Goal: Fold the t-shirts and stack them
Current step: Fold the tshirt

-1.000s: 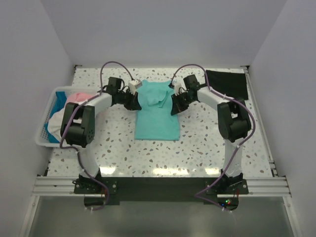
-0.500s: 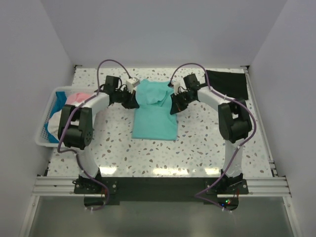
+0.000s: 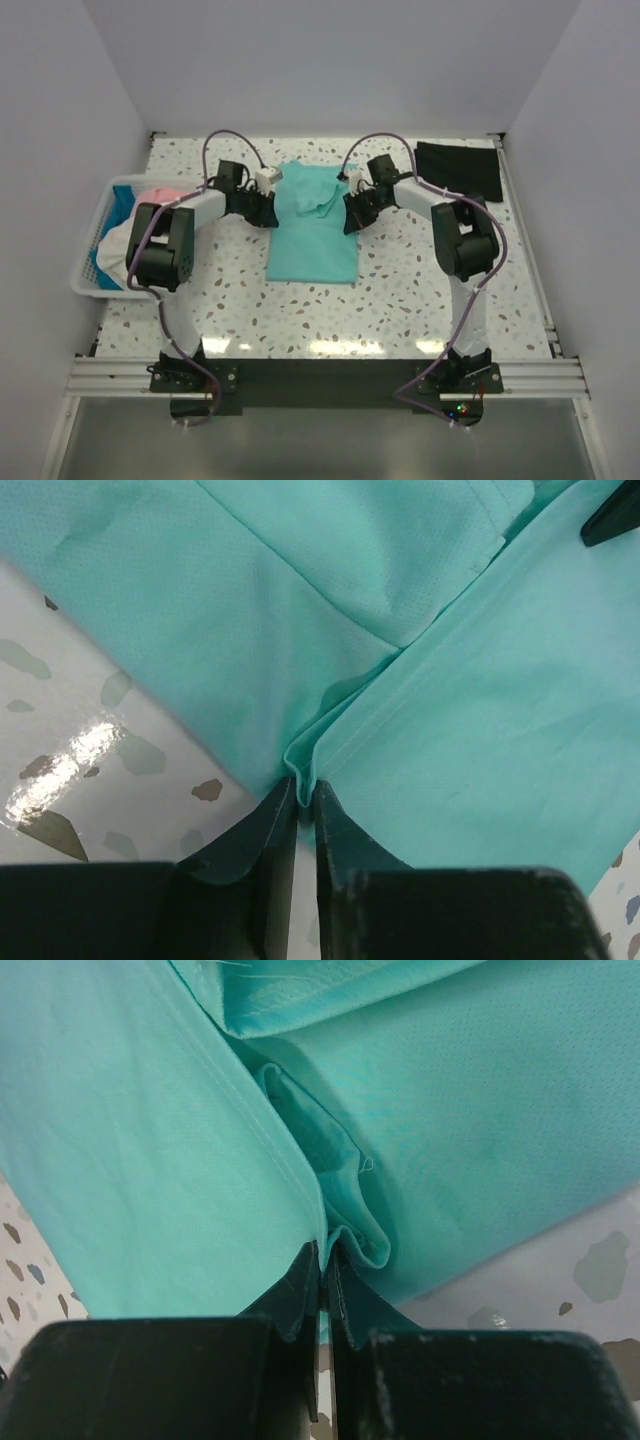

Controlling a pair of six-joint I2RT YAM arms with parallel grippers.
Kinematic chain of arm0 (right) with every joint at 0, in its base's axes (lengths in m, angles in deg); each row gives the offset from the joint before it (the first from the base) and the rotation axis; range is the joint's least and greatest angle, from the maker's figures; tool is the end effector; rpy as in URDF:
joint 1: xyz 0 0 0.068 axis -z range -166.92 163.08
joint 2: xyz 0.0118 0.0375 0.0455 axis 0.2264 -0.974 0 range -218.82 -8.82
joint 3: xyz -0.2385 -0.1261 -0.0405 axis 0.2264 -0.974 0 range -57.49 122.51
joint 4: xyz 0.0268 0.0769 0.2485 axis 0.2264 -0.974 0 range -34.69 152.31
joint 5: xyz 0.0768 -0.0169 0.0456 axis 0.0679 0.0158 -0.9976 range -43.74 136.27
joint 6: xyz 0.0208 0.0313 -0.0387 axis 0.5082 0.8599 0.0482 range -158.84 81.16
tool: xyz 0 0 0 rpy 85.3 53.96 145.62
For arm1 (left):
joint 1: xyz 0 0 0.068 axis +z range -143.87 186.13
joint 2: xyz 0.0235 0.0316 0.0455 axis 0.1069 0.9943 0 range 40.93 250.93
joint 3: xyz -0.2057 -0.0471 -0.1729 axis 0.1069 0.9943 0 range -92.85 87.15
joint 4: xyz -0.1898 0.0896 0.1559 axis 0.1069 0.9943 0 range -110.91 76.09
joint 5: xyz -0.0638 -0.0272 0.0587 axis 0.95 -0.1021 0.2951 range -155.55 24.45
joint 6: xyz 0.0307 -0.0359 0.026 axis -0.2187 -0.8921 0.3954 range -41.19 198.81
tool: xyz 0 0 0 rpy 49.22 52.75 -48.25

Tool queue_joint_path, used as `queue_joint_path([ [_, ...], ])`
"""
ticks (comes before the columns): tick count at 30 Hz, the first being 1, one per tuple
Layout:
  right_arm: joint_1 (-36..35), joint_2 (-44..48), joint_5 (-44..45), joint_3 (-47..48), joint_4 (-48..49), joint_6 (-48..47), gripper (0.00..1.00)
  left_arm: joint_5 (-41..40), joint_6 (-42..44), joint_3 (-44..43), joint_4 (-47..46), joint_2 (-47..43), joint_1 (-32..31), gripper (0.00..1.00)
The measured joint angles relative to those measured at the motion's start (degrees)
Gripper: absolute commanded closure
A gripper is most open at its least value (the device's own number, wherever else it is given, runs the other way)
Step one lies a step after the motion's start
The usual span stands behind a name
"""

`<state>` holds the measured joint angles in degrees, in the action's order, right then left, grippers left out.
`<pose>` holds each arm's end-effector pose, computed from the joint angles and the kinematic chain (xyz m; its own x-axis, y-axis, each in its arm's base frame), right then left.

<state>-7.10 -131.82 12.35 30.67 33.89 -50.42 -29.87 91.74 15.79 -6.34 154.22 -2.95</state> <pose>0.4115 0.1725 0.1517 -0.7164 -0.4409 -0.5407 -0.6796 0.6163 0.3979 0.3952 -0.0842 0.1511 -0.7027 0.2965 -0.6467 0.6192 0.7026 -0.3506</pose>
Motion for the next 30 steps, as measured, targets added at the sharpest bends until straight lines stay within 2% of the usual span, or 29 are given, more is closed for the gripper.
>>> queue_joint_path([
  [2, 0.0, -0.6, 0.0, 0.4, -0.1, 0.0, 1.0, -0.3, -0.3, 0.0, 0.0, 0.1, 0.1, 0.69],
  [3, 0.0, -0.7, 0.1, 0.8, -0.2, 0.0, 1.0, -0.1, -0.3, 0.0, -0.3, 0.0, 0.2, 0.59],
  [5, 0.0, -0.8, 0.5, 1.3, -0.2, 0.0, 0.99, 0.8, -1.2, 0.6, -1.5, -0.7, 0.7, 0.54],
  [8, 0.0, -1.4, 1.4, 2.7, -0.5, 0.3, 0.82, 3.5, -2.9, 3.2, -3.8, -4.3, 1.6, 0.49],
  [9, 0.0, -1.7, 1.5, 3.1, -0.5, 0.6, 0.72, 4.8, -3.8, 3.8, -4.4, -5.8, 1.8, 0.49],
  [12, 0.0, -2.1, 1.2, 3.8, -0.9, 1.9, 0.55, 7.3, -7.3, 4.0, -7.5, -9.1, 1.5, 0.49],
  [20, 0.0, -1.5, 0.9, 5.9, -2.9, 4.8, 0.39, 11.0, -17.9, 5.4, -16.7, -10.3, -4.7, 0.54],
  [24, 0.1, 1.4, 1.2, 7.0, -5.5, 4.9, 0.25, 11.6, -23.0, 7.3, -21.3, -9.9, -8.4, 0.59],
  [28, 0.5, 6.9, 1.8, 7.0, -8.2, 4.2, 0.28, 11.6, -27.5, 7.6, -25.3, -8.2, -10.6, 0.62],
  [29, 0.7, 8.2, 1.9, 7.0, -8.8, 3.9, 0.31, 11.5, -28.5, 7.6, -26.2, -7.8, -10.8, 0.63],
  [30, 1.0, 9.5, 1.9, 7.0, -9.4, 3.7, 0.4, 11.3, -29.0, 7.6, -27.0, -7.4, -11.1, 0.65],
])
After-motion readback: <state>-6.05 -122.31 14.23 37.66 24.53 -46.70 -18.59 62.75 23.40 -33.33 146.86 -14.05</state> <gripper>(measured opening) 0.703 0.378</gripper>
